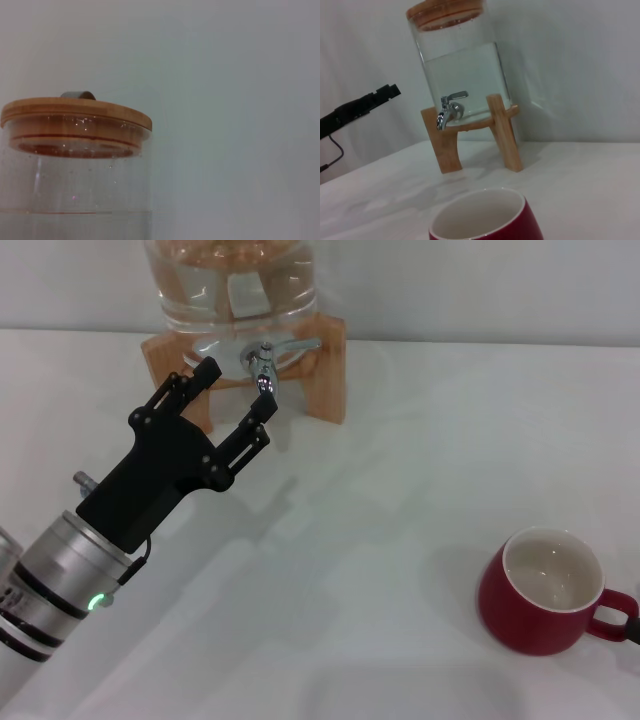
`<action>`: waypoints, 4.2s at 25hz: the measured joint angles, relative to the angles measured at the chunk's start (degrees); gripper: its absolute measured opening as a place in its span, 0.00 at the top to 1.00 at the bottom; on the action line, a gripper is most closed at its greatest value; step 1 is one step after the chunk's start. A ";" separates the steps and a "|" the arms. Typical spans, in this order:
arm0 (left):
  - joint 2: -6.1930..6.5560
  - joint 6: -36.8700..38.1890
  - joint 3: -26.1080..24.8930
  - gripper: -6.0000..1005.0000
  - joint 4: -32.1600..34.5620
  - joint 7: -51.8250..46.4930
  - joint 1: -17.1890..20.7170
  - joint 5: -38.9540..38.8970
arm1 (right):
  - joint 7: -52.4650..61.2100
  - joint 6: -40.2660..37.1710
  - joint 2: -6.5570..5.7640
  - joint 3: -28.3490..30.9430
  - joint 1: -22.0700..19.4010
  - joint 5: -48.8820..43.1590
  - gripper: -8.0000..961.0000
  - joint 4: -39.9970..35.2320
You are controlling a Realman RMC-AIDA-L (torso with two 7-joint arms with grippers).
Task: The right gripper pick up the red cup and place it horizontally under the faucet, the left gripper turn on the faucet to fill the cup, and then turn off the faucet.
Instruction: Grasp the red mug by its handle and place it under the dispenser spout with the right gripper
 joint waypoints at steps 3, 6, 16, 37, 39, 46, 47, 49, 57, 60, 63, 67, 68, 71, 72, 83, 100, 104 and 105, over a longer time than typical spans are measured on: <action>0.00 -0.10 0.00 0.24 -0.05 0.00 0.00 0.00 | -0.06 -0.60 0.07 -0.02 0.07 0.00 0.11 0.00; 0.00 -0.13 0.00 0.24 -0.06 0.00 0.00 0.00 | -0.08 -0.86 0.18 -0.14 0.10 0.00 0.11 0.00; 0.00 -0.13 0.00 0.24 0.05 0.00 0.00 0.00 | -0.82 -3.07 1.67 -0.64 0.69 0.21 0.11 0.00; 0.00 -0.23 0.00 0.24 0.20 0.00 0.34 0.00 | -3.90 -6.30 3.51 -0.32 0.79 4.48 0.11 0.57; 0.00 -0.23 0.00 0.24 0.19 0.00 0.21 0.00 | -3.94 -6.63 3.60 -0.39 0.93 4.49 0.14 1.04; 0.00 -0.23 -0.01 0.24 0.21 0.00 0.24 0.00 | -4.56 -6.95 3.65 -0.10 0.92 4.50 0.25 1.56; 0.00 -0.23 -0.01 0.24 0.21 0.00 0.25 0.00 | -4.56 -6.93 3.65 -0.09 0.88 4.50 0.27 1.58; 0.00 -0.23 0.00 0.24 0.21 0.00 0.25 0.00 | -4.56 -6.95 3.65 -0.08 0.80 4.50 0.31 1.59; -0.07 -0.23 -0.01 0.24 0.20 0.00 0.26 0.00 | -4.92 -7.40 3.64 -0.06 0.78 5.29 0.67 1.73; -0.08 -0.23 0.00 0.24 0.21 0.00 0.32 0.00 | -5.65 -7.95 3.64 -0.06 0.90 5.40 0.76 2.33; -0.09 -0.23 0.00 0.24 0.20 0.00 0.36 0.00 | -6.84 -8.73 3.71 -0.07 1.03 5.67 0.79 3.37; -0.09 -0.23 0.00 0.24 0.21 0.00 0.35 0.00 | -8.01 -9.43 3.72 -0.08 1.28 5.94 0.79 4.29; -0.09 -0.23 0.00 0.24 0.22 0.00 0.35 0.00 | -8.23 -9.54 3.73 -0.08 1.31 6.19 0.79 4.58; -0.09 -0.23 0.00 0.24 0.24 0.00 0.32 0.00 | -8.94 -9.64 3.74 -0.08 1.47 7.33 0.79 5.30; -0.09 -0.23 0.00 0.24 0.25 0.00 0.27 0.00 | -9.14 -9.64 3.74 -0.07 1.54 7.74 0.79 5.55; -0.09 -0.40 0.00 0.24 0.30 0.00 0.08 0.00 | -9.82 -10.97 3.85 -0.07 3.01 8.78 0.80 6.22; -0.02 -1.04 0.00 0.24 0.38 0.00 0.29 0.00 | -9.67 -12.17 3.91 0.02 4.16 10.91 0.82 8.11; 0.00 -1.52 0.00 0.24 0.38 0.00 0.39 0.00 | -9.62 -12.41 3.91 0.02 4.54 11.97 0.82 9.28; -0.01 -1.72 0.00 0.24 0.38 0.00 0.43 0.00 | -9.73 -12.71 3.94 0.02 4.87 12.25 0.82 9.80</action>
